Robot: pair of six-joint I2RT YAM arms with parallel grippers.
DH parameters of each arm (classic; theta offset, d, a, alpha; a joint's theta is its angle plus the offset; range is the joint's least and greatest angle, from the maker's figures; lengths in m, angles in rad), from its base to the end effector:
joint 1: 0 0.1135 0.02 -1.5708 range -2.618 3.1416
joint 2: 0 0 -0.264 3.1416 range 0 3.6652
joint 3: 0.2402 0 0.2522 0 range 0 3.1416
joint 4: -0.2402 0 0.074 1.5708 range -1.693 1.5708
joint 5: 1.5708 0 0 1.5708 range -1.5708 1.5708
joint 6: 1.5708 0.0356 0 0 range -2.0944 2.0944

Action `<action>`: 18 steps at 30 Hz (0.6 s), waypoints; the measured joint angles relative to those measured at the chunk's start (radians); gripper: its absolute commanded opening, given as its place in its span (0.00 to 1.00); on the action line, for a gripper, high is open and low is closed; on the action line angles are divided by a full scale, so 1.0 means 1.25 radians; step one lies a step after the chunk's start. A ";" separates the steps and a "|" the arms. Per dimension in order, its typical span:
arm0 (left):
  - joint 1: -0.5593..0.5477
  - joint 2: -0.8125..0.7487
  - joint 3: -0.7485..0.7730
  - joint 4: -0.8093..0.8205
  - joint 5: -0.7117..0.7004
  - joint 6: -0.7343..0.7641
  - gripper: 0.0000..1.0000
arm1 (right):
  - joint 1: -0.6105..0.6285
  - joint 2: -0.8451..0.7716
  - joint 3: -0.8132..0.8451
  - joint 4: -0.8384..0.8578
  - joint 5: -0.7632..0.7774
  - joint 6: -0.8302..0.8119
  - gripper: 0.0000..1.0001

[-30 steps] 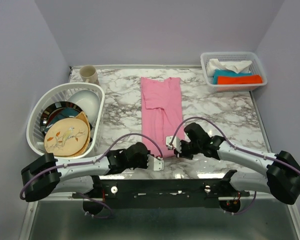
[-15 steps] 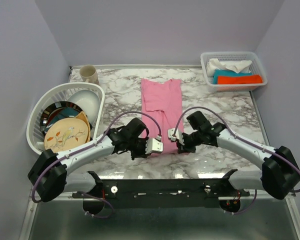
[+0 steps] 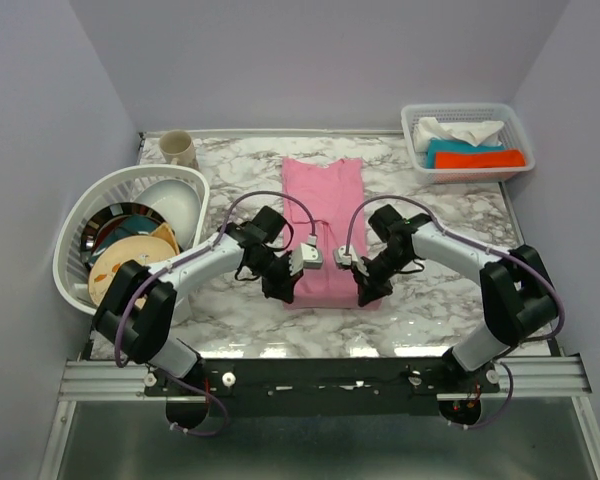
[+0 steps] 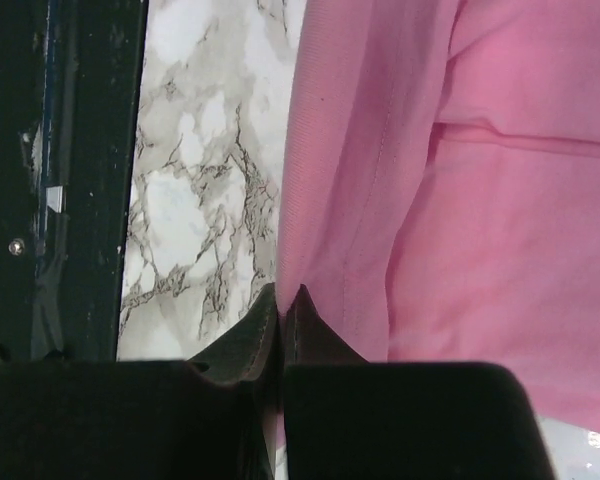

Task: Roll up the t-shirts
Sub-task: Roll the T-shirt to the center of the board.

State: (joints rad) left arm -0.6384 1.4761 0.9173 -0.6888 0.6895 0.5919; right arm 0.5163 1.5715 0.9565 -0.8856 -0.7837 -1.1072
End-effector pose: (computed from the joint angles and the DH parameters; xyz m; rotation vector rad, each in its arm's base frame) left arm 0.2007 -0.1772 0.2011 1.6736 2.0968 -0.9716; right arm 0.2153 0.1511 0.1862 -1.9602 1.8063 1.0264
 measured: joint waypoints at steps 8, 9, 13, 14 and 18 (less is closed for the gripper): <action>0.071 0.081 0.077 -0.046 0.063 0.012 0.00 | -0.044 0.091 0.093 -0.063 -0.021 -0.053 0.07; 0.078 0.098 0.087 -0.049 0.068 0.012 0.00 | -0.049 0.106 0.107 -0.070 -0.022 -0.059 0.07; 0.090 0.145 0.108 -0.053 0.075 0.012 0.00 | -0.063 0.156 0.150 -0.103 -0.029 -0.079 0.07; 0.091 0.154 0.111 -0.053 0.075 0.012 0.00 | -0.063 0.164 0.154 -0.110 -0.030 -0.083 0.08; 0.096 0.178 0.121 -0.051 0.074 0.011 0.00 | -0.064 0.208 0.180 -0.144 -0.034 -0.103 0.08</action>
State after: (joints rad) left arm -0.5186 1.6981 1.0683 -0.7528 0.7822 0.6060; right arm 0.4366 1.8320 1.1820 -1.0657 -0.8265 -1.2366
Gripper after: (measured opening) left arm 0.014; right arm 0.100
